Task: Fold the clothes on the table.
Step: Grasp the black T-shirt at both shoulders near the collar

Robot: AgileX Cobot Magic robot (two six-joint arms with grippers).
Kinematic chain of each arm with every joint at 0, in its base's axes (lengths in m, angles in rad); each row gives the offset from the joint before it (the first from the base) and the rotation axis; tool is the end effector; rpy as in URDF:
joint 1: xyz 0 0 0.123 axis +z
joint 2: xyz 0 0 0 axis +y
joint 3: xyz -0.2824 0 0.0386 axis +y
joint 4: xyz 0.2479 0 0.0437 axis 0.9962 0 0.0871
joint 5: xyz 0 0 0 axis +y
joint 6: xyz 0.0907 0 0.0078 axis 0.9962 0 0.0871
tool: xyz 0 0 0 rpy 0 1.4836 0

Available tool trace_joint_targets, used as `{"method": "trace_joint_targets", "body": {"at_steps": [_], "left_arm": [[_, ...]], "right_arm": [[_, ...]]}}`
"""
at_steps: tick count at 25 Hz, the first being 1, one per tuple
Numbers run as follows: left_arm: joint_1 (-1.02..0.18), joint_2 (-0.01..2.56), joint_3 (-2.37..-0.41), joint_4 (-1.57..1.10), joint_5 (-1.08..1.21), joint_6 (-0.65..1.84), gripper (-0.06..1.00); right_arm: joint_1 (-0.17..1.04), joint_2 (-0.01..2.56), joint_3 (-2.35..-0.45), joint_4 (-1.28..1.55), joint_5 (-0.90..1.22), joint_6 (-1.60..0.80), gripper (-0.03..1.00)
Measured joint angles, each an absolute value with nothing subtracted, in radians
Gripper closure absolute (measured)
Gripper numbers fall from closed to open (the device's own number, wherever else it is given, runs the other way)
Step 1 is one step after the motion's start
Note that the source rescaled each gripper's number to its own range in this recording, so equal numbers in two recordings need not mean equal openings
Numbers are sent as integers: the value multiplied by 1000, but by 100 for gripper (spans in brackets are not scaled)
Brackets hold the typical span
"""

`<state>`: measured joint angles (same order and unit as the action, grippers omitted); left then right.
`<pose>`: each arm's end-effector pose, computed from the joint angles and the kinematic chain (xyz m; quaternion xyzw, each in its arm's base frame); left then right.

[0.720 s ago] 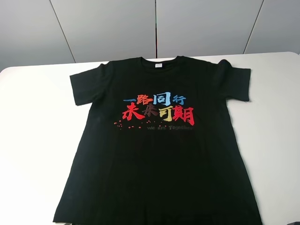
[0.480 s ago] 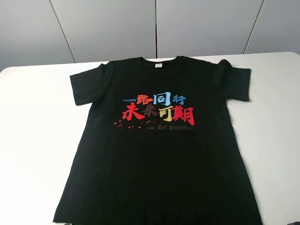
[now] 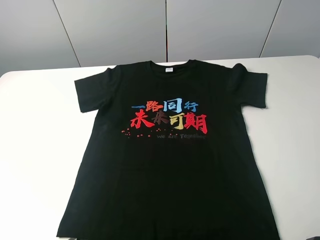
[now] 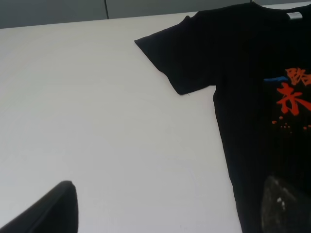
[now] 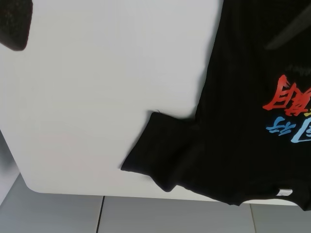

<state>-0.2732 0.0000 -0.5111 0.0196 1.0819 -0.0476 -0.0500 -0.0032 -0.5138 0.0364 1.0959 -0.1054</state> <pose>-0.0063 0.0034 0.2785 0.0958 0.8504 -0.0729 0.5121 -0.0083 0.0034 0.2782 -0.0249 0.8574 -0.0218 0.5135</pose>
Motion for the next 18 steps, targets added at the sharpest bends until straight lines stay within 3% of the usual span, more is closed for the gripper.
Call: {"method": "trace_joint_targets", "body": {"at_steps": [18], "left_arm": [[-273,0,-511,25,1082,-48,-6]], "right_arm": [[-50,-3,-514,36,1096,-105,-3]]}}
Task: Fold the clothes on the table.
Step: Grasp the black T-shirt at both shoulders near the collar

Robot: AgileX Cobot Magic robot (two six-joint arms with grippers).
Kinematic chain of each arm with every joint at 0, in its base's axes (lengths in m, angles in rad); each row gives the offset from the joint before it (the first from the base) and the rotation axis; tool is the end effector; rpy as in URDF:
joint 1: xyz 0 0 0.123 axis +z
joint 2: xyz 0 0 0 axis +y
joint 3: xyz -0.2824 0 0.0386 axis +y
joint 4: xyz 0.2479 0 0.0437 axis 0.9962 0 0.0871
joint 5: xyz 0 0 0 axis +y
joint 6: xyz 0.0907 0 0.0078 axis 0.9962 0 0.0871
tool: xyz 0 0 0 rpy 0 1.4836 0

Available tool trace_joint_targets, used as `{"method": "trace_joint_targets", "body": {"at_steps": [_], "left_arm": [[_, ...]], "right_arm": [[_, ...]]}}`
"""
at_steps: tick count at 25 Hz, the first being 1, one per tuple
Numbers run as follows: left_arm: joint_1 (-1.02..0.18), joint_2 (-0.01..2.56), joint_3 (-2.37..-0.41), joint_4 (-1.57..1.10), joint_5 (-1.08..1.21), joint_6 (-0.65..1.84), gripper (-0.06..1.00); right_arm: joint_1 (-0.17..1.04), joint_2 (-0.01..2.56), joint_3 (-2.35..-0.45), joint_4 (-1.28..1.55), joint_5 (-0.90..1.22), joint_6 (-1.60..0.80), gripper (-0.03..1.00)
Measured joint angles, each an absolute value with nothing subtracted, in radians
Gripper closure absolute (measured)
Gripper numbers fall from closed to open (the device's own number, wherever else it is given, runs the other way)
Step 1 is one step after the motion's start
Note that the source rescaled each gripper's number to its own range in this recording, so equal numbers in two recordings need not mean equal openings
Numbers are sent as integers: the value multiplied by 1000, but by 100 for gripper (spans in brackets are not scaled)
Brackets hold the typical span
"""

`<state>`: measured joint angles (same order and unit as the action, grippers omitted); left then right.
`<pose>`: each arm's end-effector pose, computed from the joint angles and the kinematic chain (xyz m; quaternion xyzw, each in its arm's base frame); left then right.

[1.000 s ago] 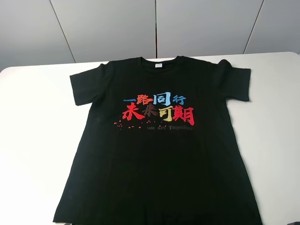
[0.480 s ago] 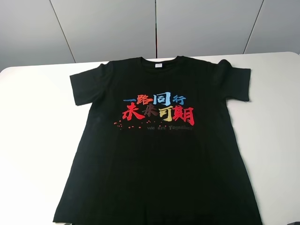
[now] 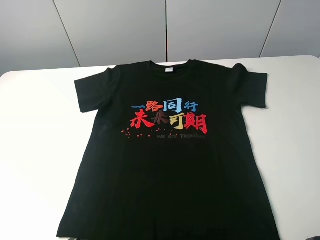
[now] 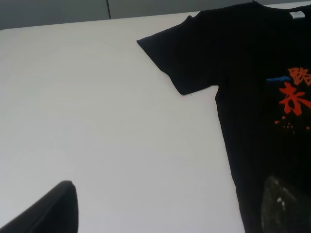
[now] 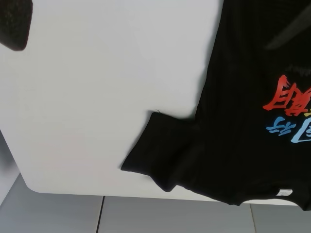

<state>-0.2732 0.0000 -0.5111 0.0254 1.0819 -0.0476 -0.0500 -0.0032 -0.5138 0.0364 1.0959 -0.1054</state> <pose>-0.0062 0.0039 0.2786 0.0956 0.8504 -0.0701 0.5126 -0.0083 0.0034 0.2782 -0.0249 0.8574 -0.0218 0.5135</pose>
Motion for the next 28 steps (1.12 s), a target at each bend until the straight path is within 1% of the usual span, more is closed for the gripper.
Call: {"method": "trace_joint_targets", "body": {"at_steps": [10,21,24,26,28], "left_arm": [[-273,0,-511,27,1082,-47,-6],[-273,7,-511,90,1082,-118,-6],[-273,70,-511,110,1082,-122,-5],[-273,147,-524,123,1071,-124,0],[-273,238,-557,138,1038,-124,10]], "right_arm": [[-50,-3,-514,10,1096,-98,-3],[-50,-1,-514,-12,1084,-94,-3],[-50,59,-565,-49,1051,-98,-3],[-48,146,-643,-85,1009,-98,1],[-32,262,-747,-145,971,-98,7]]}}
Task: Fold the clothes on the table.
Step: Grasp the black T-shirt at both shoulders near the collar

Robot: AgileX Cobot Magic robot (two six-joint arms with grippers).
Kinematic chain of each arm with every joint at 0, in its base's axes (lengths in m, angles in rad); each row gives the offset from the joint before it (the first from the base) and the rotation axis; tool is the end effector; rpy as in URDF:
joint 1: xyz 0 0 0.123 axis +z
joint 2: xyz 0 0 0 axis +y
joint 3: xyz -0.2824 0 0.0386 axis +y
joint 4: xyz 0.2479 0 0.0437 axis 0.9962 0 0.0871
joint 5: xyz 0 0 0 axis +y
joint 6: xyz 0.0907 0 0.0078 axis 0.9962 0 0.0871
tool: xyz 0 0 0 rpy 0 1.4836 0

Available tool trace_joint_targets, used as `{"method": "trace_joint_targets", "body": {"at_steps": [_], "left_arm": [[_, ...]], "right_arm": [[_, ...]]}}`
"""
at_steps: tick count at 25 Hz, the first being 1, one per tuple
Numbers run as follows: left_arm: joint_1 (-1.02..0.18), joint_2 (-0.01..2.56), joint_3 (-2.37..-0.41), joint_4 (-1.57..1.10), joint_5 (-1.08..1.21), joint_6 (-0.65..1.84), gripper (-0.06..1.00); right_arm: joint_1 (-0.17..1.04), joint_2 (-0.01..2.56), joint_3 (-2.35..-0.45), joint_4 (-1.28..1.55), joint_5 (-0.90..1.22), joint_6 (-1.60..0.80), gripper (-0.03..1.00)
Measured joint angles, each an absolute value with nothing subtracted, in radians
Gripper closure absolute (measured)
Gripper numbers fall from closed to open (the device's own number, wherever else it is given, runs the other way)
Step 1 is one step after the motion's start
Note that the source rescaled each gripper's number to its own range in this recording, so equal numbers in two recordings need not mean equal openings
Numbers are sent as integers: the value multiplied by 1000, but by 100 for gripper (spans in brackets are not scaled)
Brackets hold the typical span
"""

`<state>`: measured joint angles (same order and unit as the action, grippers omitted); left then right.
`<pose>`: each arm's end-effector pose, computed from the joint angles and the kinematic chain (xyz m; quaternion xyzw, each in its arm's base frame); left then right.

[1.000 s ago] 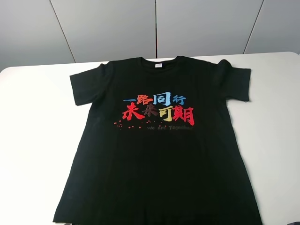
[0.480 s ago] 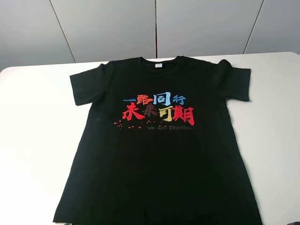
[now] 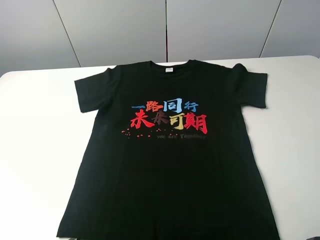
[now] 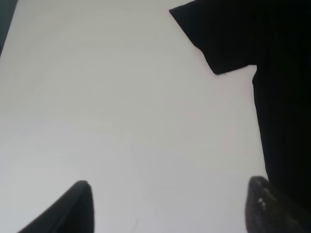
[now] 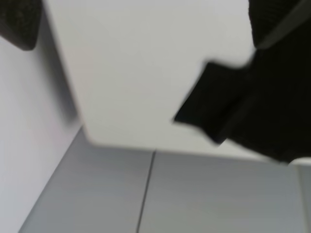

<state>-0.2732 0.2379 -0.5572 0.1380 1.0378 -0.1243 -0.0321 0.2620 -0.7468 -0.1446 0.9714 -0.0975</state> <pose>0.0312 0.0025 0.2932 0.0705 0.8868 -0.0217 0.4563 0.0192 -0.0115 0.3528 -0.0282 0.8307 -0.1078 0.5455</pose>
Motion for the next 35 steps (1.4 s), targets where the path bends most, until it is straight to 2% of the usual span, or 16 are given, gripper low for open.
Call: {"method": "trace_joint_targets", "body": {"at_steps": [2,4,11,16,20,25,35], "left_arm": [[-273,355,-600,153,991,-88,21],[-273,476,-640,161,939,-14,25],[-273,958,-814,161,751,125,6],[-275,1338,-999,137,816,184,6],[-287,1559,-1134,-38,889,394,6],[-379,1739,-1272,-126,1004,681,6],[-501,1903,-1352,0,1045,874,6]], "right_arm": [[-20,383,-843,-193,947,-98,11],[-11,523,-930,-224,934,-108,12],[55,1010,-1123,-234,918,-317,12],[154,1296,-1156,-236,904,-465,12],[250,1440,-1156,-185,899,-551,12],[297,1568,-1156,0,899,-704,12],[297,1792,-1158,126,917,-911,12]]}}
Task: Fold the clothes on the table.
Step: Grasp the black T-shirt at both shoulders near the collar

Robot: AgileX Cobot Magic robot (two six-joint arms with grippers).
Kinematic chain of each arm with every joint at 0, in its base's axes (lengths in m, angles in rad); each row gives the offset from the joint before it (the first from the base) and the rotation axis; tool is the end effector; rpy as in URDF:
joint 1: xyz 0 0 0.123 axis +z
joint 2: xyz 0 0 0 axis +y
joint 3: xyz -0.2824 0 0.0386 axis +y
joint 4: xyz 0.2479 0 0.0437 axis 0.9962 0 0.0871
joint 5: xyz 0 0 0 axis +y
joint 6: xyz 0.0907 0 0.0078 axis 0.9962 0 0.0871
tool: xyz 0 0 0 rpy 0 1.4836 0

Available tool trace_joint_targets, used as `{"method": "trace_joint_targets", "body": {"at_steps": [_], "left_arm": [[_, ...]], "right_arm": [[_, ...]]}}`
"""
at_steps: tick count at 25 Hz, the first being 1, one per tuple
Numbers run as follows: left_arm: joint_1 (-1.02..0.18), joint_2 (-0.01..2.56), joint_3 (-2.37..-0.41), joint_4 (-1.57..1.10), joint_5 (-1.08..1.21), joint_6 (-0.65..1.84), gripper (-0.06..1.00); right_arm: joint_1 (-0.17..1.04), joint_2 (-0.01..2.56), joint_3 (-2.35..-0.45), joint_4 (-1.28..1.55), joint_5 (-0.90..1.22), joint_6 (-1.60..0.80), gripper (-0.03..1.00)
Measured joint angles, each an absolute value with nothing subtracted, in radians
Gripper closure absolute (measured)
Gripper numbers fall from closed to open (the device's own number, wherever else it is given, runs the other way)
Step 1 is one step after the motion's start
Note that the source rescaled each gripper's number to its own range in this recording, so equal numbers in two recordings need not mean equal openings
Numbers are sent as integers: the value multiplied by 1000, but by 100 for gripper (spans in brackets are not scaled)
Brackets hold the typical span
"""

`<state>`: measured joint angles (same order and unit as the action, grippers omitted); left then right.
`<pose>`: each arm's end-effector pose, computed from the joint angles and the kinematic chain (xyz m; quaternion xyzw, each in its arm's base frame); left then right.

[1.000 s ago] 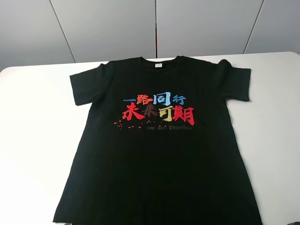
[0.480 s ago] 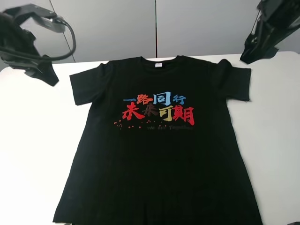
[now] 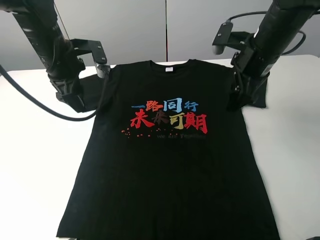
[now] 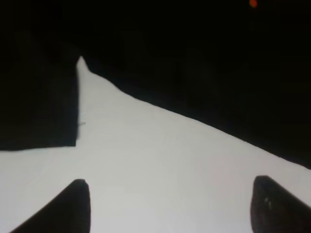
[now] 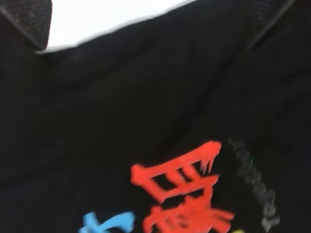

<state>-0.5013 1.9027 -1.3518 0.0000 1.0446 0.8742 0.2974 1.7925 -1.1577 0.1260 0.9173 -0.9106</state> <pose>0.3229 -0.1769 0.1940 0.6345 0.7723 0.0058 0.0307 0.3177 0.1069 0.1881 -0.5367 0.8405 0.0336 0.0660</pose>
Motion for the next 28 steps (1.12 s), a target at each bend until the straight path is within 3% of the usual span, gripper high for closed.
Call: {"method": "trace_joint_targets", "body": {"at_steps": [15,28], "left_arm": [[-613,2110,-1359,122,899,963,6],[-619,2179,-1369,191,871,965,6]], "right_arm": [[297,1846,-1158,172,904,-926,12],[297,1846,-1158,174,895,-926,12]]}}
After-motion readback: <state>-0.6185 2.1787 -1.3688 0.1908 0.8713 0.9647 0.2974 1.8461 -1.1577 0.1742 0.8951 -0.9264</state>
